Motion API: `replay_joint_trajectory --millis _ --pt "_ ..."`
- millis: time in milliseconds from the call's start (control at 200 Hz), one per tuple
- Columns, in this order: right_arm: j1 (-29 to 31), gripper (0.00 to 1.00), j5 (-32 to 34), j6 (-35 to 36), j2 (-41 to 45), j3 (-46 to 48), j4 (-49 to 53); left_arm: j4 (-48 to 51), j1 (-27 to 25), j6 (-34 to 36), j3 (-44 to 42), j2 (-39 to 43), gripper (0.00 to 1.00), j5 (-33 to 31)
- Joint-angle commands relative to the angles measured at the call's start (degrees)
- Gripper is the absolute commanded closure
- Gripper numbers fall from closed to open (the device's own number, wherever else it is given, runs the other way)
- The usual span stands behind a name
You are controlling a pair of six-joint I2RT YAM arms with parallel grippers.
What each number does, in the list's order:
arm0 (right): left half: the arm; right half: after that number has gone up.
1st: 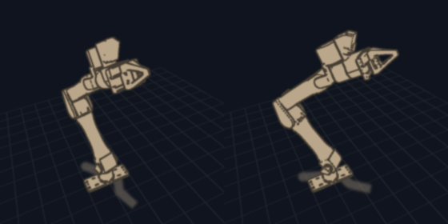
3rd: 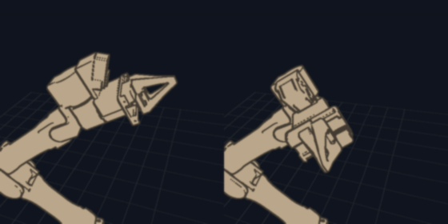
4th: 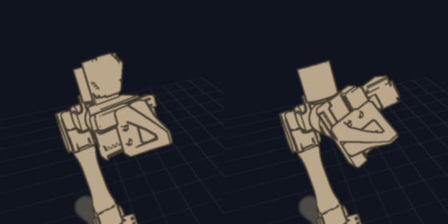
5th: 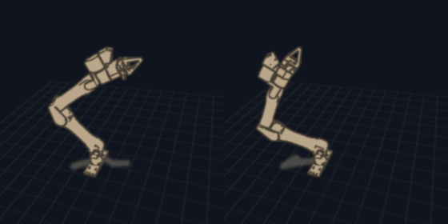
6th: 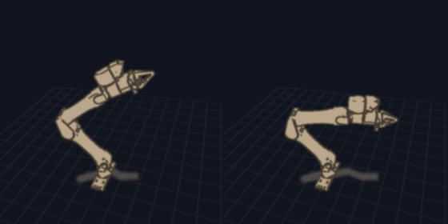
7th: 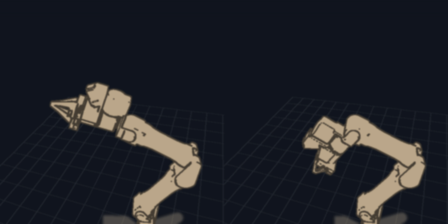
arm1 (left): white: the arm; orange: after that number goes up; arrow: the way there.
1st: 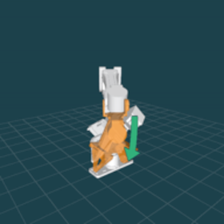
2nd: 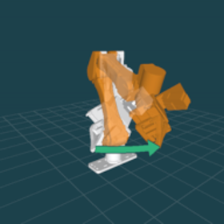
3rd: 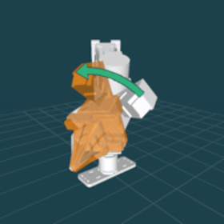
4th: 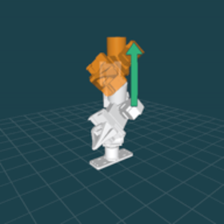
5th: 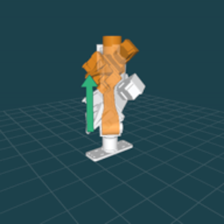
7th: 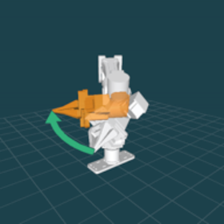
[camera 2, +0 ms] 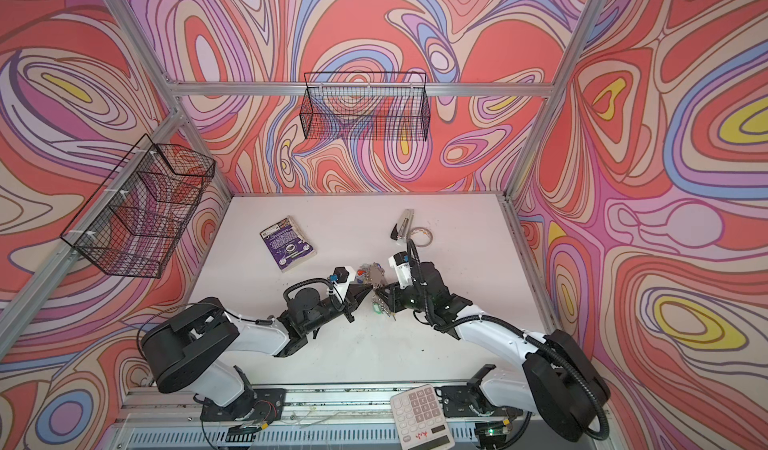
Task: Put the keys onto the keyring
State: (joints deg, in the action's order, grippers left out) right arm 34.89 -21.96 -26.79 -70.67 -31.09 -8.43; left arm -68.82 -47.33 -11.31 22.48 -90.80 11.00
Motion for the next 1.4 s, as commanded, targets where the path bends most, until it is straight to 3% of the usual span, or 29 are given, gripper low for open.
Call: replay_joint_trajectory --millis 0,305,466,606,711,916,1042,1117,1232,1397 --pt "0.17 0.80 -2.09 -1.16 -0.24 1.12 -0.10 -6.59 -0.57 1.80 3.49 -0.38 1.00 -1.73" --pt "-2.36 0.73 0.24 0.50 4.39 -1.93 1.57 -6.61 -0.61 1.91 6.35 -0.05 1.00 -0.63" --pt "-10.25 0.69 -7.37 -4.18 9.49 3.36 -11.13 -6.59 0.03 0.67 6.58 0.28 1.00 1.48" --pt "-11.30 0.50 -8.17 -2.81 11.79 6.29 -18.90 -6.59 2.34 -2.51 9.06 0.80 1.00 6.57" --pt "-11.25 0.43 -9.55 -2.21 10.11 6.81 -24.64 -6.62 3.75 -3.45 9.84 1.21 1.00 10.74" --pt "-13.74 0.51 -13.51 -7.46 3.40 6.64 -37.41 -6.67 5.44 -4.72 11.06 2.57 1.00 12.85" --pt "-16.74 0.47 -16.75 -11.86 2.47 6.77 -42.12 -6.68 6.15 -5.17 11.36 3.33 1.00 13.20" --pt "-17.84 0.41 -17.30 -12.12 2.89 5.90 -40.74 -6.65 6.54 -5.30 11.38 4.00 1.00 13.86" --pt "-18.20 0.45 -14.45 -7.01 2.79 2.07 -29.87 -6.59 7.20 -5.55 11.09 5.24 1.00 14.96" --pt "-18.28 0.49 -19.48 -8.21 0.48 1.09 -33.00 -6.66 7.93 -6.50 10.80 6.21 1.00 15.73"
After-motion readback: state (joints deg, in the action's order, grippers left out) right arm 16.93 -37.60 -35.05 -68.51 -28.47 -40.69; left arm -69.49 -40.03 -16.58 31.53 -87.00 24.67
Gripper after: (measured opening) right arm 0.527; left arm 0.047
